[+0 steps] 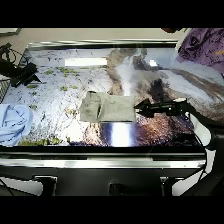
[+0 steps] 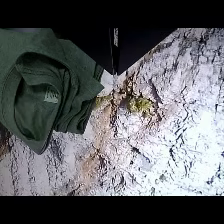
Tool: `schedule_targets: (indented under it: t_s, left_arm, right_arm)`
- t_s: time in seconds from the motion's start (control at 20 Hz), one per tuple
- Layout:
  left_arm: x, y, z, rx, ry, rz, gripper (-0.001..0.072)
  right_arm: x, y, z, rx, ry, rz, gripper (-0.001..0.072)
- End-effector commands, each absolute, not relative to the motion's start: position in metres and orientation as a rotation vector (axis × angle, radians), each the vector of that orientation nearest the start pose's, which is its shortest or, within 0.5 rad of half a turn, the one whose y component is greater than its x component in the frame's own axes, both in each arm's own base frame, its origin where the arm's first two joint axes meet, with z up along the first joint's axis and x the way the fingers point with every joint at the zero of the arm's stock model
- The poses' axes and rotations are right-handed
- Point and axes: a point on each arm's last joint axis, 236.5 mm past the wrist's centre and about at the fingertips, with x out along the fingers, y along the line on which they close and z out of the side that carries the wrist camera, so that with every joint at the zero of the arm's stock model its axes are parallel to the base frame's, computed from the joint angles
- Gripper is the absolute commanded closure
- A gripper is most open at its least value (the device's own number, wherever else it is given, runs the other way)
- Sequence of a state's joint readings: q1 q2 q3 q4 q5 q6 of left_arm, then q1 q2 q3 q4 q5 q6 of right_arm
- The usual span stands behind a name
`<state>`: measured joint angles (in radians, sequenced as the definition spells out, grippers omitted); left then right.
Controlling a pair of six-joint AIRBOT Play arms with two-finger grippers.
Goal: Fold the clothes and pants, and hang the long-sleeved shirts on hangers.
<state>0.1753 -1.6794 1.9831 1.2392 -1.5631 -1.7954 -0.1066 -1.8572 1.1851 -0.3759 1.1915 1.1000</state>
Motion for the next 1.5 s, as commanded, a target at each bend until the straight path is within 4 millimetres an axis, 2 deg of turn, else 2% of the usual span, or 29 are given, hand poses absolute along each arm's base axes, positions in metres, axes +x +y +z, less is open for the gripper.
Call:
schedule_targets:
  t_s: [0.0, 0.1, 0.2, 0.3, 0.4, 0.5, 0.6, 0.7, 0.8, 1.05, 1.2, 1.45]
  left_arm:
    - [0.480, 0.007, 0.111, -0.514, 1.238, 0.004, 0.0684]
    - [0.480, 0.007, 0.111, -0.514, 1.238, 0.004, 0.0684]
    - [0.480, 0.007, 0.111, -0.513, 1.238, 0.004, 0.0685]
    - [0.480, 0.007, 0.111, -0.513, 1.238, 0.004, 0.0685]
    - [0.480, 0.007, 0.111, -0.513, 1.238, 0.004, 0.0684]
    - [0.480, 0.007, 0.111, -0.513, 1.238, 0.004, 0.0684]
    - [0.480, 0.007, 0.111, -0.514, 1.238, 0.004, 0.0685]
    - [0.480, 0.007, 0.111, -0.514, 1.238, 0.004, 0.0685]
    - [0.480, 0.007, 0.111, -0.514, 1.238, 0.004, 0.0685]
    - [0.480, 0.007, 0.111, -0.514, 1.238, 0.004, 0.0685]
    - [0.480, 0.007, 0.111, -0.514, 1.238, 0.004, 0.0684]
    - [0.480, 0.007, 0.111, -0.514, 1.238, 0.004, 0.0685]
  right_arm:
    - [0.436, 0.178, -0.094, 1.012, 1.343, 0.604, 0.0241]
    - [0.433, 0.189, -0.095, 0.993, 1.352, 0.616, 0.0248]
    - [0.430, 0.201, -0.095, 0.979, 1.359, 0.630, 0.0430]
    - [0.434, 0.206, -0.087, 0.970, 1.348, 0.656, 0.0676]
    - [0.452, 0.196, -0.060, 0.979, 1.305, 0.685, 0.0676]
    - [0.486, 0.169, -0.021, 1.008, 1.221, 0.655, 0.0676]
    - [0.511, 0.141, 0.018, 1.007, 1.152, 0.631, 0.0677]
    - [0.528, 0.117, 0.052, 0.983, 1.107, 0.594, 0.0677]
    - [0.544, 0.089, 0.078, 0.945, 1.064, 0.506, 0.0677]
    - [0.579, -0.008, 0.143, 0.932, 0.874, 0.234, 0.0677]
    - [0.584, -0.065, 0.175, 1.007, 0.746, 0.116, 0.0677]
    - [0.570, -0.163, 0.200, 1.068, 0.573, -0.128, 0.0677]
